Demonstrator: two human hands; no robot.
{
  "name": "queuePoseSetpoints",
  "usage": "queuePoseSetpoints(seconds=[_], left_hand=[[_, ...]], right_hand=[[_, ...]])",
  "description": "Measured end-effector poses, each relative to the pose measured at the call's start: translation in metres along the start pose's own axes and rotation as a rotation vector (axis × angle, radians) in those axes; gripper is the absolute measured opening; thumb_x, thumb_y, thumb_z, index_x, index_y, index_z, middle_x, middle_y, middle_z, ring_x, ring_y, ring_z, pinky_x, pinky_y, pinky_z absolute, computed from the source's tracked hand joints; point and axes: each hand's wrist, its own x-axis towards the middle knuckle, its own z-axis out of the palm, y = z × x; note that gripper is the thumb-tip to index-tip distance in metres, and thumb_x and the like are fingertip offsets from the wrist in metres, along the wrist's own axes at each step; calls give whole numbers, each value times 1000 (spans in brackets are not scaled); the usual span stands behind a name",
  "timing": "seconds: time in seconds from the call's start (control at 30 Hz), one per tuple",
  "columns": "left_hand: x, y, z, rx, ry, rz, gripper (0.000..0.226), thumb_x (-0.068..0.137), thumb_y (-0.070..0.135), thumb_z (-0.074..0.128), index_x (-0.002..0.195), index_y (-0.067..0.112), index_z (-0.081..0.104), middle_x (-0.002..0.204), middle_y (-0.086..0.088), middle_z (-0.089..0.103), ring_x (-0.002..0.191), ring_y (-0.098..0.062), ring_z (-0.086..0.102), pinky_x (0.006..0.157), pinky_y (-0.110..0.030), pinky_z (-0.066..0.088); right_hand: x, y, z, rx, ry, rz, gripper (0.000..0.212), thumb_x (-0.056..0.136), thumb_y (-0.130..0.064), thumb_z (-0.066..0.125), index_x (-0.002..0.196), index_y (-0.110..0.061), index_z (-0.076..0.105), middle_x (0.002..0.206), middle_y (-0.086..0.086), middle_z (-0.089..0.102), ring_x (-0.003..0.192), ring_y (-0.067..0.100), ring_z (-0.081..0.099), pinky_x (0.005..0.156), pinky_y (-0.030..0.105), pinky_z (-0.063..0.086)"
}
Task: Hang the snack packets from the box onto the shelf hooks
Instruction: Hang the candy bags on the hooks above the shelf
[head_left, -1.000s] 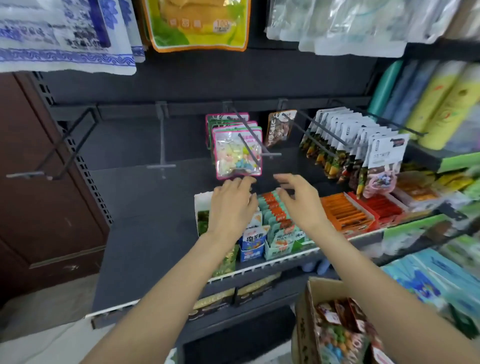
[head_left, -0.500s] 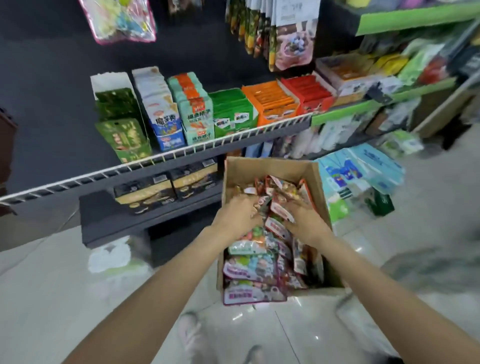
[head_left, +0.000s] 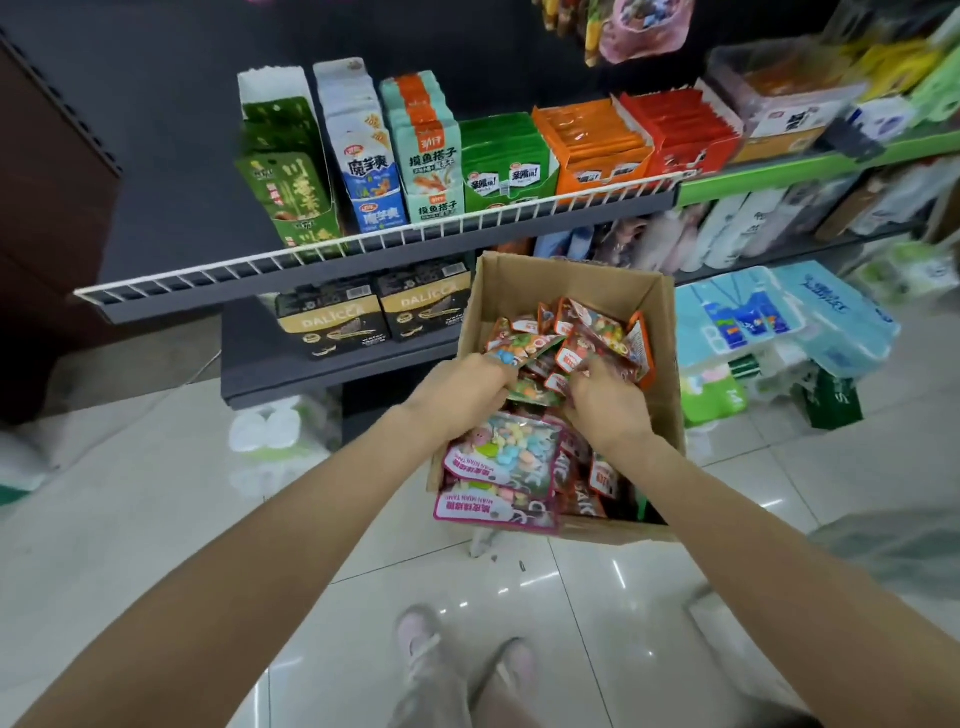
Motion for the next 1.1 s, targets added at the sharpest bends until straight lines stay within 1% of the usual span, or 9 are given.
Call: queuePoseSetpoints(seconds=[0.13, 0.23, 0.33, 0.5, 0.6, 0.67, 0.73, 0.83, 1.1], left_hand=[[-10, -2, -19, -237, 313, -226, 20, 94, 19, 51, 105, 17, 67, 94, -5, 71, 86, -27, 65, 73, -40, 53], [-10, -4, -41, -378, 444, -358, 13, 89, 19, 58, 91, 18, 71, 84, -1, 71, 81, -22, 66, 71, -38, 54], [-9, -1, -68, -486, 528, -400, 10, 86, 18, 63, 84, 17, 73, 74, 3, 68, 76, -17, 66, 70, -35, 55], [-15, 5, -107, -527, 599, -318, 12, 86, 21, 67, 89, 15, 77, 84, 0, 73, 74, -11, 65, 75, -27, 53], [-19, 2, -122, -469, 618, -261, 14, 87, 21, 66, 89, 13, 77, 85, -1, 74, 76, -13, 65, 75, -26, 51], [-19, -9, -128, -423, 603, -247, 16, 88, 23, 65, 83, 15, 77, 82, -3, 74, 77, -17, 66, 76, -30, 52], [-19, -28, -135, -435, 580, -244, 27, 88, 25, 64, 65, 15, 72, 71, -5, 71, 70, -20, 64, 75, -34, 52], [-16, -56, -148, -455, 544, -236, 24, 88, 26, 65, 75, 9, 75, 72, -7, 72, 67, -20, 63, 78, -31, 50], [-2, -116, -161, -227, 519, -162, 23, 90, 10, 50, 97, 8, 72, 88, -13, 70, 84, -30, 62, 75, -40, 49]], right_hand=[[2, 5, -27, 271, 140, 51, 23, 94, -20, 49, 105, -2, 59, 123, 14, 48, 103, 35, 55, 73, 40, 46], [10, 9, -63, 500, 223, 85, 23, 90, -16, 54, 75, 0, 58, 88, 21, 58, 78, 32, 55, 67, 35, 39], [19, 0, -99, 808, 238, 141, 32, 85, -10, 56, 56, 1, 47, 60, 15, 43, 58, 21, 39, 58, 39, 40], [45, -38, -141, 1109, 201, 223, 38, 88, -17, 56, 54, -13, 38, 59, 12, 40, 57, 31, 51, 75, 55, 54], [61, -65, -159, 1148, 216, 261, 38, 94, -12, 50, 58, -10, 37, 60, 12, 38, 52, 22, 50, 49, 14, 49], [71, -80, -165, 1241, 224, 293, 34, 96, -7, 46, 63, -8, 38, 60, 10, 37, 37, 6, 49, 33, 8, 34], [81, -94, -170, 1343, 186, 331, 29, 96, -5, 44, 67, -4, 45, 67, 13, 54, 38, 0, 55, 42, 10, 44], [99, -116, -177, 1490, 142, 406, 18, 96, -7, 45, 96, 6, 58, 98, 22, 67, 71, 29, 69, 68, 38, 59], [142, -170, -199, 1718, 184, 463, 14, 96, -7, 49, 98, 0, 60, 101, 17, 66, 66, 20, 65, 58, 31, 58]])
